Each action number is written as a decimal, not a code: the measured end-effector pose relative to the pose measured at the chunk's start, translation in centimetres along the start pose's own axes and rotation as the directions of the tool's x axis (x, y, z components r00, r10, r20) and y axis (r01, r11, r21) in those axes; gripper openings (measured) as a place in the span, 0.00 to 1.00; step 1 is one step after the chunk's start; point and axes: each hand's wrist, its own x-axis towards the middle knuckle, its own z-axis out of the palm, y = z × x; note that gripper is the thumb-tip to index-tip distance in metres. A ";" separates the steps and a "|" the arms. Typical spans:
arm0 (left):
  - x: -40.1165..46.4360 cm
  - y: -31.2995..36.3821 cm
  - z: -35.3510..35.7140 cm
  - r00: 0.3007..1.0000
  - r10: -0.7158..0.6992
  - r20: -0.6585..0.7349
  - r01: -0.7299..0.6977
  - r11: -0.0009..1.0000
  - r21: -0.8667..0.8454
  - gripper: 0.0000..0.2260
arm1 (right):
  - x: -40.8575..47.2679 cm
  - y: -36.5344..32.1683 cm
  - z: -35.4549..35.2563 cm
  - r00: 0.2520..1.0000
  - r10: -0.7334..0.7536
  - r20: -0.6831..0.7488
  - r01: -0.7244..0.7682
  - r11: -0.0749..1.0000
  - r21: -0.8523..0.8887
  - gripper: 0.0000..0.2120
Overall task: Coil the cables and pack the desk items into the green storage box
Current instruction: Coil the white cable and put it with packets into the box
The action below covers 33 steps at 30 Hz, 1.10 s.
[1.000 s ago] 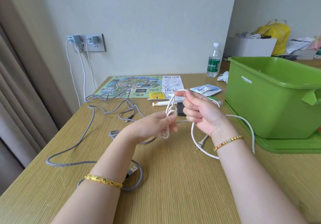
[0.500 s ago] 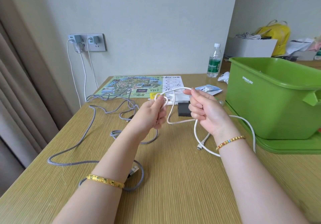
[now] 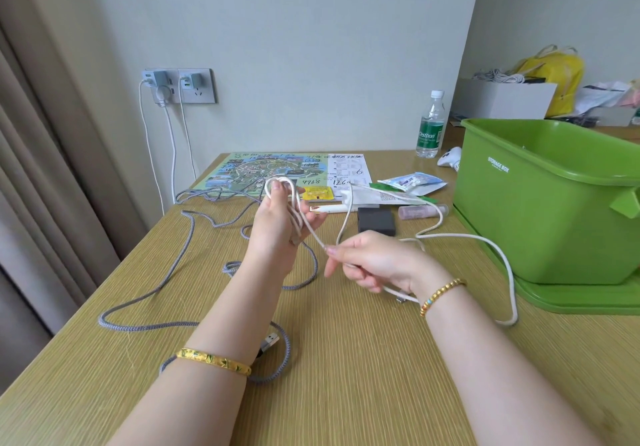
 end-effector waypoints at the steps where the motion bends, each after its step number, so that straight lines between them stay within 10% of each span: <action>1: 0.0 0.0 0.0 1.000 0.007 0.005 -0.007 1.000 0.011 0.18 | 0.0 0.0 -0.1 1.000 -0.002 -0.001 0.002 1.000 0.000 0.16; 13: -0.3 0.0 0.2 0.995 -0.029 0.099 0.006 0.975 0.224 0.11 | 0.2 0.0 0.2 0.999 -0.010 0.035 0.011 0.999 -0.045 0.14; 19: 0.7 0.1 -0.7 0.994 0.106 -0.021 -0.073 0.797 0.600 0.12 | -0.7 -0.5 -0.3 0.977 -0.074 0.198 0.068 0.997 0.033 0.10; 28: -0.6 0.1 -0.7 0.961 -0.188 0.201 -0.079 0.512 0.855 0.17 | -1.3 -0.8 -3.2 0.934 -0.219 -0.284 0.349 0.735 0.582 0.12; 33: -2.1 -0.2 0.3 0.802 -0.371 0.468 -0.195 0.578 0.793 0.11 | -0.9 -0.7 -3.0 0.918 -0.238 -0.317 0.387 0.713 0.585 0.13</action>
